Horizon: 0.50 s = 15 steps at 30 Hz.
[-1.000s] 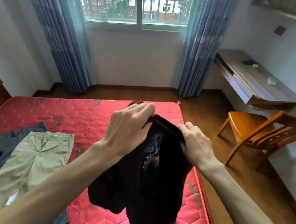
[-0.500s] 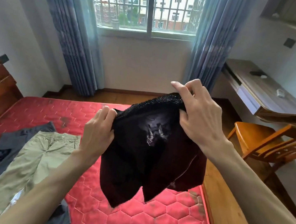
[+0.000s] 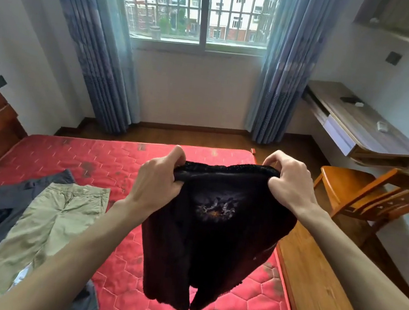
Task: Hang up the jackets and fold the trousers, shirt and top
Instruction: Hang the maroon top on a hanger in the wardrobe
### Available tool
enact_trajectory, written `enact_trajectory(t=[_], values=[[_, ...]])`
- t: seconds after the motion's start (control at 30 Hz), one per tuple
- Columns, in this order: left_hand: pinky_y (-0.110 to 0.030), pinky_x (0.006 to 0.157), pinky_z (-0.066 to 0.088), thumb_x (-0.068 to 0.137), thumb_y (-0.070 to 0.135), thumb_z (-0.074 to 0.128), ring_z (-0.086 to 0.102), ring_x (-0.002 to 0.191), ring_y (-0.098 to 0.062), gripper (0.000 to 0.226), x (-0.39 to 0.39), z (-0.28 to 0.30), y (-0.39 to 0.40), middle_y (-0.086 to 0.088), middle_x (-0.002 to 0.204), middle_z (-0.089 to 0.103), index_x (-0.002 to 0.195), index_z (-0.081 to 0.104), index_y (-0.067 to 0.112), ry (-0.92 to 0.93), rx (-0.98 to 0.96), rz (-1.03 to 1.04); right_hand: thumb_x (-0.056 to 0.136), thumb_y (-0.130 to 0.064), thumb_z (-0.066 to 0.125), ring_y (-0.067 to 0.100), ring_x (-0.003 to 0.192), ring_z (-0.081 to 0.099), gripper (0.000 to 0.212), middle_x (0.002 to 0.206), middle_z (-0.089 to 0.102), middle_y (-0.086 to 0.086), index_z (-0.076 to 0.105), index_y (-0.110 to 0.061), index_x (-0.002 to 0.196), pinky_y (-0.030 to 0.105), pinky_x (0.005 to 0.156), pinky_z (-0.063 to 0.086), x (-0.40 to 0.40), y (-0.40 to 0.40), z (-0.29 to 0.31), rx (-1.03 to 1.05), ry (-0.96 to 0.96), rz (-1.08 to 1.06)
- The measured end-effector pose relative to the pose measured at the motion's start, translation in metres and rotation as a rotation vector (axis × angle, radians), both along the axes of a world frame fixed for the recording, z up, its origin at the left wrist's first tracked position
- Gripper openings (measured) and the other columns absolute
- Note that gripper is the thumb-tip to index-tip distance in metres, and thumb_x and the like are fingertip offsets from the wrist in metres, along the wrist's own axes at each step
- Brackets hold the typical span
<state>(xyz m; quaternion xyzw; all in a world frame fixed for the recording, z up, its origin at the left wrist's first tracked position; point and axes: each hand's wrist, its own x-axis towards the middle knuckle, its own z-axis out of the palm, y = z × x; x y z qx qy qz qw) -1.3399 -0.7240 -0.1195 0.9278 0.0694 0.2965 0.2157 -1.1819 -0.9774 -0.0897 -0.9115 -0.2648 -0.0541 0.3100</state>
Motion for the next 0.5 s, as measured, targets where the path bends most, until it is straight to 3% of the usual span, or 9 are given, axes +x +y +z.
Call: enact_trajectory(t=[0.07,0.13,0.23,0.37,0.43,0.5], values=[[-0.035,0.057,0.050,0.082,0.021,0.075,0.061,0.058,-0.022,0.031,-0.007,-0.001,0.006,0.007,0.070,0.062,0.099,0.049,0.021,0.043,0.060,-0.117,0.069,0.006,0.059,0.020,0.077,0.063,0.041,0.082,0.067,-0.003,0.066,-0.023,0.096,0.036,0.071,0.055,0.000,0.003,0.005,0.087,-0.030,-0.013],[-0.031,0.055,0.044,0.084,0.031,0.063,0.055,0.053,-0.017,0.024,-0.014,-0.001,0.010,0.010,0.065,0.056,0.099,0.048,0.022,0.081,0.144,-0.162,0.066,0.007,0.059,0.016,0.075,0.060,0.043,0.078,0.062,-0.006,0.065,-0.024,0.095,0.031,0.067,0.050,-0.003,0.009,0.012,0.153,-0.058,0.011],[-0.031,0.052,0.040,0.085,0.025,0.055,0.049,0.048,-0.022,0.020,-0.020,0.000,0.009,0.007,0.063,0.049,0.099,0.043,0.018,0.097,0.234,-0.023,0.063,0.004,0.060,0.010,0.069,0.055,0.044,0.074,0.056,-0.016,0.064,-0.027,0.093,0.027,0.062,0.042,-0.016,0.023,0.020,0.143,-0.185,0.061],[-0.031,0.051,0.031,0.084,0.016,0.069,0.053,0.054,-0.032,0.027,-0.027,0.012,0.016,0.000,0.075,0.046,0.101,0.049,0.010,0.021,0.304,0.302,0.073,-0.012,0.075,0.020,0.095,0.055,0.032,0.100,0.058,-0.008,0.064,-0.022,0.101,0.035,0.073,0.049,-0.019,0.017,0.020,-0.155,-0.469,0.126],[-0.035,0.056,0.035,0.086,0.019,0.066,0.050,0.070,-0.028,0.023,-0.030,0.018,0.019,-0.006,0.089,0.049,0.101,0.051,0.009,-0.022,0.391,0.308,0.081,-0.018,0.072,0.024,0.106,0.055,0.029,0.113,0.056,-0.005,0.065,-0.020,0.109,0.042,0.085,0.049,-0.014,0.008,0.015,-0.327,-0.431,0.229],[-0.040,0.061,0.044,0.088,0.014,0.063,0.051,0.083,-0.028,0.018,-0.030,0.021,0.014,-0.009,0.099,0.053,0.102,0.054,0.008,-0.046,0.409,0.246,0.088,-0.017,0.063,0.024,0.111,0.060,0.031,0.120,0.059,-0.009,0.063,-0.024,0.118,0.040,0.082,0.048,-0.011,0.003,0.011,-0.375,-0.239,0.327]])
